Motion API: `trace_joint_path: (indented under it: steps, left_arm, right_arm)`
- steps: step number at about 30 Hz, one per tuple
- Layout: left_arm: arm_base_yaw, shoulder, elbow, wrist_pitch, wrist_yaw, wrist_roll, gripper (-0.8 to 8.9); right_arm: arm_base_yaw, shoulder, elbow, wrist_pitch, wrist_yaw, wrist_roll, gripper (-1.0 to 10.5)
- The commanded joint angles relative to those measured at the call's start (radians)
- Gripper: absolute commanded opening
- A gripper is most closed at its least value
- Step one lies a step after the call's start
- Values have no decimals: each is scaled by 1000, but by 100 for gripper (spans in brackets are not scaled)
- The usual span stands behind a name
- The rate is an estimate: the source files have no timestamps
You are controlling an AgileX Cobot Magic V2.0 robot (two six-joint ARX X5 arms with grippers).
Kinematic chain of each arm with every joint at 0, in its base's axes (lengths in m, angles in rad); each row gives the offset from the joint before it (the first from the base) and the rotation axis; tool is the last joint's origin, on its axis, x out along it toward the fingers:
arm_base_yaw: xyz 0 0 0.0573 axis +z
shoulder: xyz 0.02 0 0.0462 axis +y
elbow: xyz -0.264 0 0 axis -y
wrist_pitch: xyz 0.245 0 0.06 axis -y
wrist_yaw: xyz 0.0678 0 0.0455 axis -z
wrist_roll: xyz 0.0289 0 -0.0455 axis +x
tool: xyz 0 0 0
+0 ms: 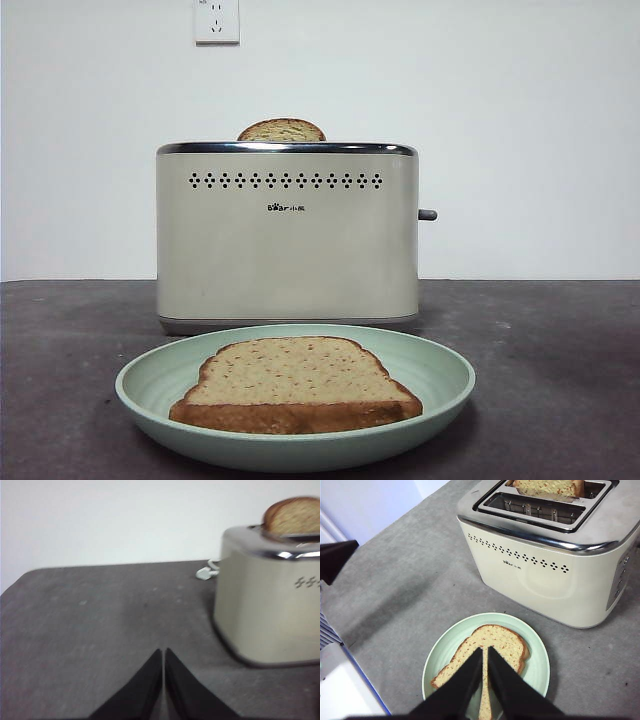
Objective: Take the bread from the toaster,put the bread on the plate,put the plate on the table
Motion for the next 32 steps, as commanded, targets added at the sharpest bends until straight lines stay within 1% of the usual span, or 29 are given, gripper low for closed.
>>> trace_joint_path:
  steps: [1,5,13,21,32]
  left_arm:
    - [5,-26,-37,17,-25,-33,8]
    - [5,-48,-85,23,-56,-48,8]
    - [5,-48,-146,16,-58,-78,8]
    - [5,-48,-149,1,-57,-103,8]
    - [5,-48,-149,1,-58,-103,8]
  right_arm:
    - [10,6,13,11,4,-9,4]
    - [10,6,13,11,4,-9,4]
    - [10,6,13,11,4,-9,4]
    - [10,6,13,11,4,-9,4]
    - [10,6,13,11,4,-9,4]
